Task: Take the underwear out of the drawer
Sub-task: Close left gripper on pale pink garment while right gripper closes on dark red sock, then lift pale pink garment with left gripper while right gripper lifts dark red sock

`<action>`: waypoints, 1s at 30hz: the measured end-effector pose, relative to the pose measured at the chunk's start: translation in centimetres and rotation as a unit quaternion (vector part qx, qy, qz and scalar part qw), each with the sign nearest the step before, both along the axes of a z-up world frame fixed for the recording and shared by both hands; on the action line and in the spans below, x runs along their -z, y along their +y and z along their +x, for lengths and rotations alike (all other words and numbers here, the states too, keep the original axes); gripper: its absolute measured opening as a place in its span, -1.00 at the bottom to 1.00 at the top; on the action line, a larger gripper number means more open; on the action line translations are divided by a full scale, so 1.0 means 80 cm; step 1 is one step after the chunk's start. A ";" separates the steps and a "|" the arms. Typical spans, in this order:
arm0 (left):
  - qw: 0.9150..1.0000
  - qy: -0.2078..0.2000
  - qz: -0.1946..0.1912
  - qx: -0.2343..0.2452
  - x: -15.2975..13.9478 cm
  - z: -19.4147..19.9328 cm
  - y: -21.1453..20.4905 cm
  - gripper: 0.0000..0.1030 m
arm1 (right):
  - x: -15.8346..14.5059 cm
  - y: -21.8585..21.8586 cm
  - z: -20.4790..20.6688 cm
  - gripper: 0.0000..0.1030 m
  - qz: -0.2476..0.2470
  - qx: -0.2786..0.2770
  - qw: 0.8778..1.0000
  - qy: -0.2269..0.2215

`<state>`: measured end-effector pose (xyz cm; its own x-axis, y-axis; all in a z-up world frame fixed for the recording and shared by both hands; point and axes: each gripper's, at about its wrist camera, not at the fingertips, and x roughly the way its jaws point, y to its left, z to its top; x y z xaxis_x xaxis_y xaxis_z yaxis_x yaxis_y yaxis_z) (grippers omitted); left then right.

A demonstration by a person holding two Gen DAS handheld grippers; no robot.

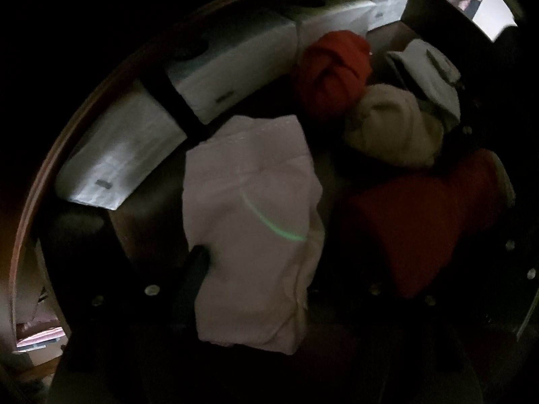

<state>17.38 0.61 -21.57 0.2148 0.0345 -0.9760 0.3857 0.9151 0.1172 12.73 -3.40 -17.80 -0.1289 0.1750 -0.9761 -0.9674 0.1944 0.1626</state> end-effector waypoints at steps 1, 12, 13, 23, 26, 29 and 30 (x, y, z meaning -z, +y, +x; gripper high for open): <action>1.000 0.000 -0.002 0.000 -0.001 0.001 0.001 0.32 | -0.001 -0.004 0.000 -0.14 0.002 0.006 1.000 -0.005; 0.999 -0.042 -0.030 0.011 -0.031 -0.008 0.020 -0.67 | -0.040 -0.029 0.003 -0.43 0.049 0.066 0.996 -0.037; 0.998 -0.046 -0.035 0.008 -0.038 -0.009 0.021 -0.68 | -0.039 -0.034 0.002 -0.43 0.055 0.072 0.995 -0.039; 0.993 -0.088 -0.068 -0.033 -0.073 -0.021 0.044 -0.70 | -0.045 -0.048 -0.013 -0.44 0.105 0.142 0.982 -0.064; 0.991 -0.105 -0.068 -0.039 -0.069 -0.039 0.041 -0.70 | -0.052 -0.051 -0.016 -0.44 0.124 0.161 0.977 -0.071; 0.989 -0.123 -0.067 -0.048 -0.072 -0.064 0.033 -0.71 | -0.061 -0.061 -0.022 -0.44 0.142 0.178 0.971 -0.076; 0.988 -0.127 -0.072 -0.054 -0.068 -0.066 0.029 -0.71 | -0.061 -0.064 -0.024 -0.44 0.146 0.181 0.969 -0.079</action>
<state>12.14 2.95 -16.15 0.4562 -0.0641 -0.8876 0.2598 0.9635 0.0640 10.80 -8.50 -12.90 0.1405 0.4531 -0.8803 -0.8616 0.4939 0.1167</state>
